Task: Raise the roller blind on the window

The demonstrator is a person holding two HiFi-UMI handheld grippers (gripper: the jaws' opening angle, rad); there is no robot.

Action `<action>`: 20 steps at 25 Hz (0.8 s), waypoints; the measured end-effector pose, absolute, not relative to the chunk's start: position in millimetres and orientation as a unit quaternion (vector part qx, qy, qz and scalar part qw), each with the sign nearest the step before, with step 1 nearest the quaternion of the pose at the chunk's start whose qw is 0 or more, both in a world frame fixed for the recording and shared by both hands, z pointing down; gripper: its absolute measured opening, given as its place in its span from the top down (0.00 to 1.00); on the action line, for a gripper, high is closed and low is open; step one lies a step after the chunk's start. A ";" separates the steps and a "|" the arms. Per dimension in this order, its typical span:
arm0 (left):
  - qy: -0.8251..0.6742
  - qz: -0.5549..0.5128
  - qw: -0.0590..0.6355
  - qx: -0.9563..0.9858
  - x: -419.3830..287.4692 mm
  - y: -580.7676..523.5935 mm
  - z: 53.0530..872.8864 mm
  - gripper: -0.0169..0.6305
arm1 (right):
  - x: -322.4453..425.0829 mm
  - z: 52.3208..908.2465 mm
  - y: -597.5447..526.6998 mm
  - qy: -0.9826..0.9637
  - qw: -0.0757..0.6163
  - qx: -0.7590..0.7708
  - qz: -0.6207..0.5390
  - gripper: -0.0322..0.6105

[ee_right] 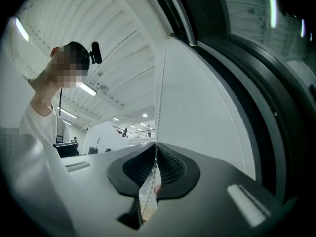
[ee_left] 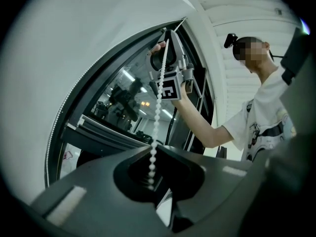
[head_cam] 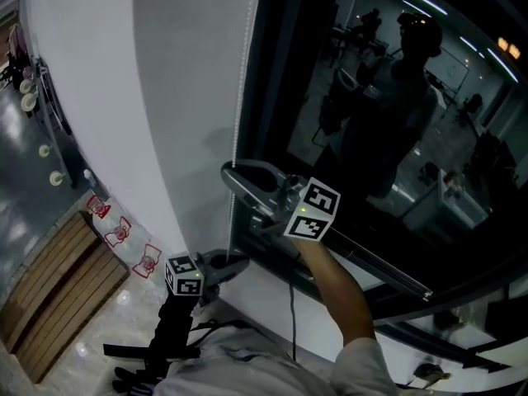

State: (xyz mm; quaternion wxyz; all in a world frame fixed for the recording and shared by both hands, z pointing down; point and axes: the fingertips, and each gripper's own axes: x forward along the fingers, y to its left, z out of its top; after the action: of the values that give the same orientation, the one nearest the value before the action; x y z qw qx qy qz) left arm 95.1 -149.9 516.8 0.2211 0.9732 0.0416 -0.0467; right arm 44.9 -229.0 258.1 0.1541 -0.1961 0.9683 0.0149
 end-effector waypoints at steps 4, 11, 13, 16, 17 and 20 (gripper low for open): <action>-0.009 -0.027 0.224 0.974 79.5 -161.0 535.7 0.98 | 58.8 250.6 -226.3 0.956 0.196 -0.217 0.002 0.93; -0.070 0.012 0.216 0.974 32.2 -163.4 566.6 0.78 | 43.1 297.8 -212.8 0.946 0.138 -0.292 0.021 0.70; -0.079 0.017 0.217 0.973 19.1 -159.2 572.2 0.78 | 55.0 318.7 -205.4 0.928 0.165 -0.332 -0.012 0.70; -0.088 0.042 0.215 0.972 1.5 -152.8 585.2 0.78 | 72.3 355.1 -188.6 0.897 0.188 -0.397 -0.053 0.71; -0.088 0.050 0.216 0.971 -3.6 -150.5 590.8 0.78 | 74.8 367.7 -180.8 0.888 0.191 -0.413 -0.064 0.72; -0.090 0.076 0.226 0.967 -15.6 -142.9 610.7 0.78 | 76.8 401.2 -154.2 0.870 0.194 -0.444 -0.094 0.73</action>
State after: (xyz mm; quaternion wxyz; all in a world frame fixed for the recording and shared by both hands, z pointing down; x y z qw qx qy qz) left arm -15.6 -142.9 610.7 0.2258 0.9670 -0.0903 0.0758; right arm 76.8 -154.2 401.2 0.1941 -0.4439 0.8698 -0.0938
